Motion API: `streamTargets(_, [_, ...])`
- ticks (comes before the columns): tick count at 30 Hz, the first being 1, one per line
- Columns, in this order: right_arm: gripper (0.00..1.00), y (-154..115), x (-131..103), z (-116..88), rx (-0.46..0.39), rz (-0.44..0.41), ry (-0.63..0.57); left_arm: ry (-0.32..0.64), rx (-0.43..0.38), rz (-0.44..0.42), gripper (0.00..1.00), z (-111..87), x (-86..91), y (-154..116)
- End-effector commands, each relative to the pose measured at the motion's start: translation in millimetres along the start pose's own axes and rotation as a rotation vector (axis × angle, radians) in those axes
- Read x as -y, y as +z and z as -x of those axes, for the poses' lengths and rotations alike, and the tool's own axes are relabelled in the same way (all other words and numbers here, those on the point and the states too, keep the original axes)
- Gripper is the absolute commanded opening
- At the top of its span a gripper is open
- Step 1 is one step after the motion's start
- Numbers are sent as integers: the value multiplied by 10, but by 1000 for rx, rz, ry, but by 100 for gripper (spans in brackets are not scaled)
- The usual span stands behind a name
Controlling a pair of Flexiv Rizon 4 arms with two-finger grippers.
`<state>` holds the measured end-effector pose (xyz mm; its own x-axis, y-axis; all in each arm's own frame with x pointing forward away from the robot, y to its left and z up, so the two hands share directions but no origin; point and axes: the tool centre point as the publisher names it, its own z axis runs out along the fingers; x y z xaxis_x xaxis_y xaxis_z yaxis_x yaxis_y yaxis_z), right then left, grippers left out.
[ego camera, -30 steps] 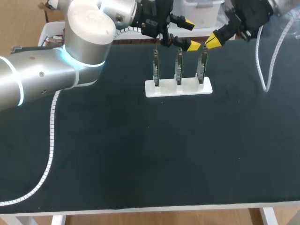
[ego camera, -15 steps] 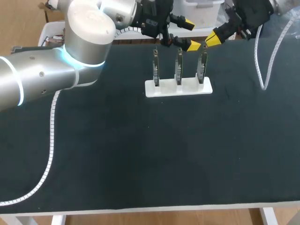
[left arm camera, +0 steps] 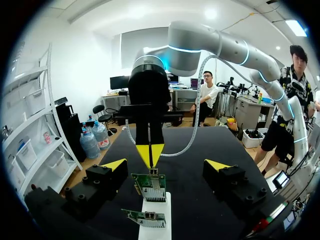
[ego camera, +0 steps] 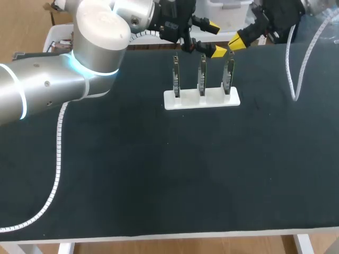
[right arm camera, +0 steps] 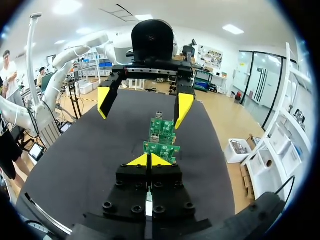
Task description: Pick up the optical module with the left hand, and insert it into the network port with the right hand.
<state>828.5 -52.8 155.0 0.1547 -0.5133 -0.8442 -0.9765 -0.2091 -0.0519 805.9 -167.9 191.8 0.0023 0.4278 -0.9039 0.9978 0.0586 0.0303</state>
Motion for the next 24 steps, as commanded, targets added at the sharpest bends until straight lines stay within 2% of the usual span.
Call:
streamTargets(1, [0, -32, 78, -49, 8, 141, 5, 1, -1, 1, 100, -1, 1, 0])
streamTargets(24, [0, 50, 108, -153, 14, 156, 31, 1, -1, 1, 100, -1, 1, 0])
